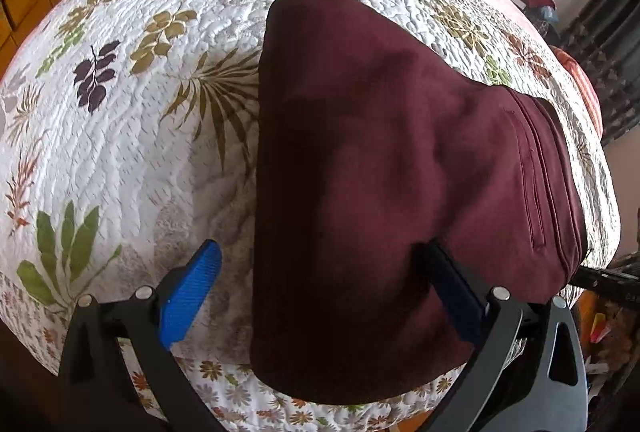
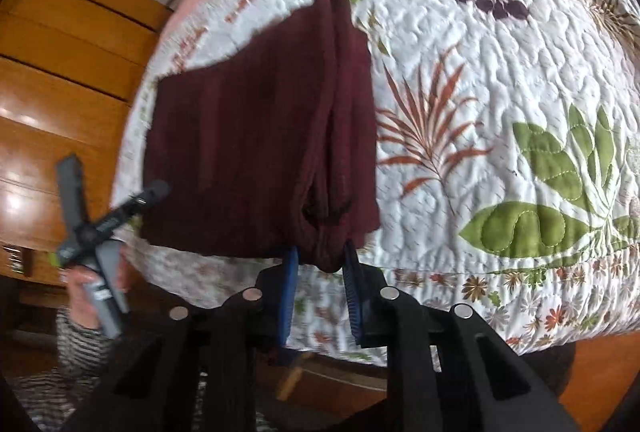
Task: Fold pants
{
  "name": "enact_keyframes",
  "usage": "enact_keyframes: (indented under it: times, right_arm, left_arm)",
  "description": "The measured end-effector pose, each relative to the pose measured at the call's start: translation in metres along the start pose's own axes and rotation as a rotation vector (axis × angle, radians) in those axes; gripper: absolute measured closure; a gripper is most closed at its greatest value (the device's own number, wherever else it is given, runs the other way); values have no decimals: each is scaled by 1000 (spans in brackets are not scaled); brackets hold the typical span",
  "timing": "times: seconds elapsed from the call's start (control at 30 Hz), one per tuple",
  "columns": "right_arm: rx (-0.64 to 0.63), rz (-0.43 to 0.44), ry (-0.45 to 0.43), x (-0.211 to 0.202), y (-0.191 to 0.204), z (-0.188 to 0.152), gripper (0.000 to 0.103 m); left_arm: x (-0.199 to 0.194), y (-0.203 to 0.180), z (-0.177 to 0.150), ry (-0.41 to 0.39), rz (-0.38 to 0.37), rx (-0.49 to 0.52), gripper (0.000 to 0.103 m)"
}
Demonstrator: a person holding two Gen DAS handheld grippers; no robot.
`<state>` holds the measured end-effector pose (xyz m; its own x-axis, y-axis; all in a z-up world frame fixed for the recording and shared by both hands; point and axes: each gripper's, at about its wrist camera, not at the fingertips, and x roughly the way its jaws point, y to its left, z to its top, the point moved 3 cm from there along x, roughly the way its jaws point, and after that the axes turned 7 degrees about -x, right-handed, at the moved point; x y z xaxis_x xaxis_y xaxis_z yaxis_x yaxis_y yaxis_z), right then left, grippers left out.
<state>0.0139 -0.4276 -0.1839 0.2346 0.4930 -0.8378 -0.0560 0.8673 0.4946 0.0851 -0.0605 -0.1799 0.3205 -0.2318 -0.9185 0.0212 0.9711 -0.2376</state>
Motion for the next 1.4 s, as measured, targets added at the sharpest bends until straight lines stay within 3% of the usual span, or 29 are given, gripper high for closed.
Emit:
enact_keyframes:
  times: [0.17, 0.33, 0.5, 0.77, 0.87, 1.0, 1.13, 1.2, 1.27, 1.4]
  right_arm:
    - [-44, -23, -27, -10, 12, -1, 73]
    - [-103, -143, -97, -41, 30, 4, 70]
    - [-157, -97, -154, -45, 53, 19, 70]
    - [-175, -140, -85, 0, 60, 24, 71]
    - [-164, -119, -92, -2, 57, 22, 71]
    - [-172, -98, -103, -10, 59, 25, 70]
    - [-159, -53, -166, -32, 58, 32, 59]
    - [-151, -57, -187, -40, 54, 37, 57]
    - [-144, -76, -203, -44, 47, 42, 47]
    - [-121, -108, -205, -44, 29, 51, 39]
  left_arm:
    - [-12, -3, 2, -7, 6, 15, 3]
    - [-45, -20, 3, -79, -25, 62, 3]
    - [-53, -37, 4, -104, -54, 105, 3]
    - [-13, -24, -6, -36, 40, 125, 3]
    - [-11, -17, -6, -25, -1, 73, 3]
    - [-21, -20, -3, -48, 7, 106, 3]
    - [-37, -28, 3, -87, 0, 142, 3]
    - [-45, -30, 8, -105, -14, 142, 3]
    - [-50, -34, 10, -118, -21, 149, 3]
    - [-53, -40, 15, -129, -26, 170, 3]
